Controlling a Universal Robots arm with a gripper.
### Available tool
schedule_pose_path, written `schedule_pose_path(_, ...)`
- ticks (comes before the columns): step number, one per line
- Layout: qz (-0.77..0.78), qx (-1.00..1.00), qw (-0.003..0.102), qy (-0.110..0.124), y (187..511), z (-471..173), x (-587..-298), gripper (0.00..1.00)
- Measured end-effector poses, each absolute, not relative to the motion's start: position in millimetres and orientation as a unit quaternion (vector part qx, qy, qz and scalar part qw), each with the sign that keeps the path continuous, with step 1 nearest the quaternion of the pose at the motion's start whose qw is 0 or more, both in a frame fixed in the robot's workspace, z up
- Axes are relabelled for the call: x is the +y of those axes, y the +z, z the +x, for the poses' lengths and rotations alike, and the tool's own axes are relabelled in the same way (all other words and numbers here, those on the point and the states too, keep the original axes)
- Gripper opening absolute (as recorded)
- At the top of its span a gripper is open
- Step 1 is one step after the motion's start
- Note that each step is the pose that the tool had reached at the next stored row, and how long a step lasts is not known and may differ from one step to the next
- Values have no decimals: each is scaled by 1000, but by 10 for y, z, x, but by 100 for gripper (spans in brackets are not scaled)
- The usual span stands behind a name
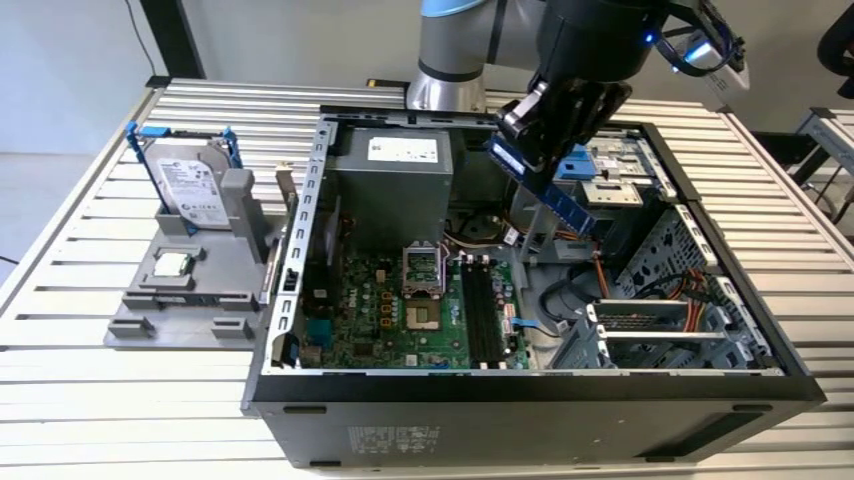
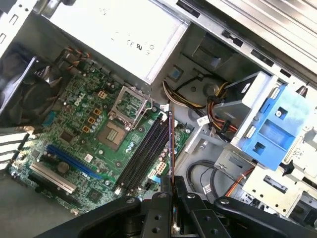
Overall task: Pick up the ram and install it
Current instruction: 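Pick up the ram and move it above insertion slot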
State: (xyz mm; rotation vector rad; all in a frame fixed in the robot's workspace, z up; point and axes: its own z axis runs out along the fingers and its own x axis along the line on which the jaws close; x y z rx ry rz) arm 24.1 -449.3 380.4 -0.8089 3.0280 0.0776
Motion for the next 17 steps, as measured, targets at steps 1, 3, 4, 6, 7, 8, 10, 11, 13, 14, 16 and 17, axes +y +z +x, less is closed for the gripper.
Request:
schedule_pose_path(1, -253, 967, 3, 25, 3804, 241, -4494, 0)
schedule_pose_path(3, -242, 970, 4, 25, 3804, 241, -4494, 0)
schedule_pose_path(4, -237, 971, 4, 25, 3804, 241, -4495, 0)
schedule_pose_path(6, -227, 974, 4, 25, 3804, 241, -4496, 0)
schedule_pose_path(7, -222, 975, 4, 25, 3804, 241, -4497, 0)
schedule_pose_path(8, -217, 976, 4, 25, 3804, 241, -4498, 0)
schedule_pose_path(10, -206, 978, 4, 25, 3804, 241, -4500, 0)
schedule_pose_path(11, -202, 979, 4, 25, 3804, 241, -4500, 0)
schedule_pose_path(13, -191, 981, 5, 25, 3804, 241, -4502, 0)
schedule_pose_path(14, -186, 982, 5, 24, 3804, 241, -4503, 0)
schedule_pose_path(16, -177, 984, 5, 24, 3804, 241, -4505, 0)
schedule_pose_path(17, -172, 985, 5, 25, 3804, 241, -4506, 0)
